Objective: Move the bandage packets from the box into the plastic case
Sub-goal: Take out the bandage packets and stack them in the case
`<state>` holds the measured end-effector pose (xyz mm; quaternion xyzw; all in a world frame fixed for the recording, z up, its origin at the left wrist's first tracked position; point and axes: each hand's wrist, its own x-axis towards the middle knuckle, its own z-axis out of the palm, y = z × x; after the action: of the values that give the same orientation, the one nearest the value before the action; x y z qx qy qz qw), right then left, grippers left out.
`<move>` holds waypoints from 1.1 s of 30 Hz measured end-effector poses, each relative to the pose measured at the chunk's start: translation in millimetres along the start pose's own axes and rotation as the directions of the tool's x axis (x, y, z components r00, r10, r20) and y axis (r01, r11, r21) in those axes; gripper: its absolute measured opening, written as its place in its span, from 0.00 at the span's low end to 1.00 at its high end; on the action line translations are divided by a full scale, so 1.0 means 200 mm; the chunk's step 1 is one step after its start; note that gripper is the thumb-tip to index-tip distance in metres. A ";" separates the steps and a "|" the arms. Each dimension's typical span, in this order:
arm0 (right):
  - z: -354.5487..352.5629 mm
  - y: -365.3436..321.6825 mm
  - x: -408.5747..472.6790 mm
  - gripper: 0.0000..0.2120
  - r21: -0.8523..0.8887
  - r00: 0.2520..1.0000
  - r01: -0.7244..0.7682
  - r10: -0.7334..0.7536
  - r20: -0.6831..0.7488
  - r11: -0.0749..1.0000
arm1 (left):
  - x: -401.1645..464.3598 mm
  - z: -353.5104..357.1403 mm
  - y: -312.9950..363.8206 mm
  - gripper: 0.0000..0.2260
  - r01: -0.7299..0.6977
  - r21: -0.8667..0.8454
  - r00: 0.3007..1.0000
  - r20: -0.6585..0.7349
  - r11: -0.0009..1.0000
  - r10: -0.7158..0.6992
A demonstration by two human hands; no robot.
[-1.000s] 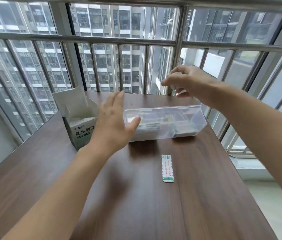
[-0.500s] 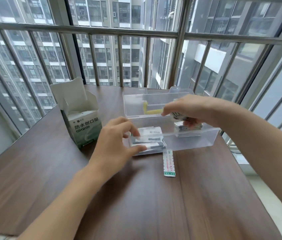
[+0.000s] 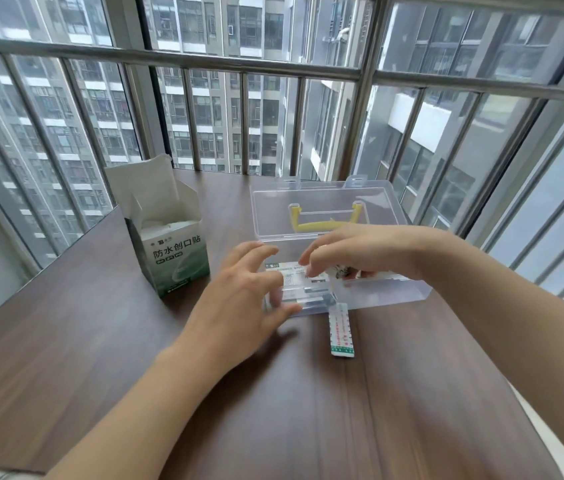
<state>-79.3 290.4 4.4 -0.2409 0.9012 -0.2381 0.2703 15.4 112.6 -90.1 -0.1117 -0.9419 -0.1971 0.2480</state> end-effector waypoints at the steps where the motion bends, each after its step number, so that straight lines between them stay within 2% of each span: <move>1: 0.00 0.00 0.00 0.27 -0.015 1.000 0.017 -0.016 0.012 1.000 | 0.01 -0.01 0.00 0.12 0.009 0.015 1.000 0.025 1.000 -0.010; 4: 0.00 0.00 0.02 0.22 -0.055 0.997 0.036 -0.032 0.074 0.998 | 0.07 -0.07 0.02 0.15 0.024 0.119 0.987 0.157 0.993 -0.043; 7: -0.01 -0.01 0.02 0.30 -0.077 0.995 0.027 -0.019 0.096 0.997 | 0.16 -0.13 0.05 0.21 -0.053 0.309 0.956 0.292 0.950 -0.041; 10: -0.03 -0.01 0.01 0.32 -0.051 0.994 0.013 -0.008 0.105 0.999 | 0.20 -0.14 0.07 0.24 -0.055 0.363 0.928 0.363 0.930 -0.087; 13: -0.03 -0.01 -0.01 0.30 -0.035 0.992 0.008 -0.003 0.128 0.999 | 0.20 -0.13 0.06 0.28 -0.047 0.354 0.925 0.368 0.934 -0.093; 17: -0.05 0.02 0.01 0.18 0.099 0.994 -0.070 0.078 -0.080 0.993 | 0.18 -0.09 0.06 0.25 -0.052 0.339 0.922 0.377 0.939 -0.085; 20: -0.02 -0.02 0.03 0.17 0.040 0.977 -0.167 0.171 -0.127 0.985 | 0.16 -0.06 0.06 0.25 -0.044 0.305 0.940 0.334 0.951 -0.064; 24: 0.04 -0.07 0.06 0.15 -0.078 0.966 -0.198 0.181 -0.187 0.977 | 0.16 -0.04 0.04 0.24 -0.034 0.241 0.942 0.333 0.970 -0.050; 29: 0.11 -0.11 0.06 0.21 -0.051 0.946 -0.255 0.238 -0.220 0.966 | 0.16 -0.02 0.02 0.22 0.016 0.129 0.947 0.316 0.992 -0.057; 33: 0.13 -0.12 0.08 0.18 -0.005 0.931 -0.280 0.271 -0.245 0.960 | 0.14 0.01 0.01 0.21 0.010 0.070 0.962 0.271 0.998 -0.029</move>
<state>-67.5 255.0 -6.9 -0.0865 0.9568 -0.2076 0.1842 -8.4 118.6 -76.0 -0.1199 -0.9742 -0.1503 0.1182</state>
